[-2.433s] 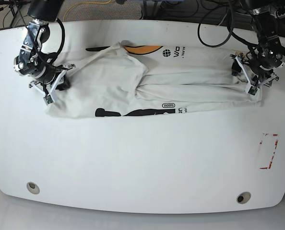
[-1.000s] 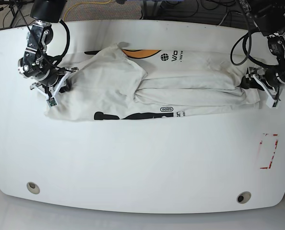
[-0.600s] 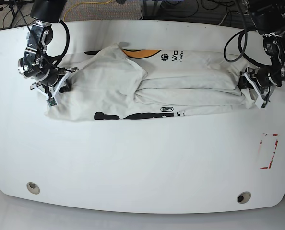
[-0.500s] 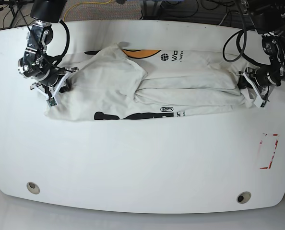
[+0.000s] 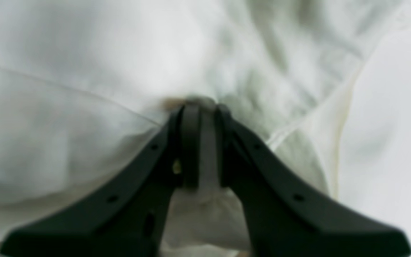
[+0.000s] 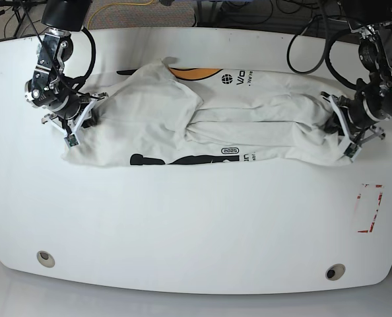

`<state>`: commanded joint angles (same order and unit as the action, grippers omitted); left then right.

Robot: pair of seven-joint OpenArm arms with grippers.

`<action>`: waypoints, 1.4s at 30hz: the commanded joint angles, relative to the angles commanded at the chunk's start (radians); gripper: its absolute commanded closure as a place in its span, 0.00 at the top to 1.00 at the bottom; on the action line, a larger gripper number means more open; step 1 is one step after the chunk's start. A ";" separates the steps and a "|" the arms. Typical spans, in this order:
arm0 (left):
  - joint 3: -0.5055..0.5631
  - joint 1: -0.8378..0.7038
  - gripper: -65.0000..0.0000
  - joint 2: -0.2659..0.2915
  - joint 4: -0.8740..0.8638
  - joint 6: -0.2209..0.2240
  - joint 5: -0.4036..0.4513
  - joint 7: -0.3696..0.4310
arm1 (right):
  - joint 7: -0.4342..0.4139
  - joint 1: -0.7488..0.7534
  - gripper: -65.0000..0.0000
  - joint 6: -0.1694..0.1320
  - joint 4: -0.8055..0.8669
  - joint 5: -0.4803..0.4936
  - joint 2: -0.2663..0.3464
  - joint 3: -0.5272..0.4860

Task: Layout the t-shirt on the table in an organized manner, then fold the t-shirt properly
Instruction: 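Fold the end held by the left gripper toward the right gripper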

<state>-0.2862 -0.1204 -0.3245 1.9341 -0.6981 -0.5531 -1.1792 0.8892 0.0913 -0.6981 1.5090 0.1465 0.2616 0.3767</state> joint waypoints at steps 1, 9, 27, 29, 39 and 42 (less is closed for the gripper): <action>0.025 0.003 0.04 0.002 0.012 0.000 0.000 -0.002 | 0.000 0.000 0.12 0.000 0.000 0.000 0.000 0.000; 0.226 0.138 0.04 0.058 0.021 0.000 0.005 -0.098 | 0.000 0.002 0.12 0.000 0.000 0.002 -0.002 -0.002; 0.408 0.281 0.04 0.281 -0.031 0.000 0.006 -0.172 | 0.000 -0.003 0.12 0.000 0.002 0.000 -0.034 0.000; 0.414 0.281 0.04 0.281 -0.035 0.000 0.006 -0.172 | 0.000 -0.005 0.12 0.000 0.002 0.000 -0.034 0.000; 0.431 0.282 0.19 0.281 -0.040 0.000 0.006 -0.173 | 0.000 0.000 0.12 0.000 0.002 0.000 -0.034 0.002; 0.433 0.282 0.37 0.287 -0.040 0.000 -0.002 -0.176 | 0.000 0.000 0.12 0.000 0.002 0.000 -0.034 0.002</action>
<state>0.1465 0.1619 -0.0376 1.8942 -0.6981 -0.5547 -1.3556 0.8892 0.0913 -0.6981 1.5106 0.1465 0.2279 0.3782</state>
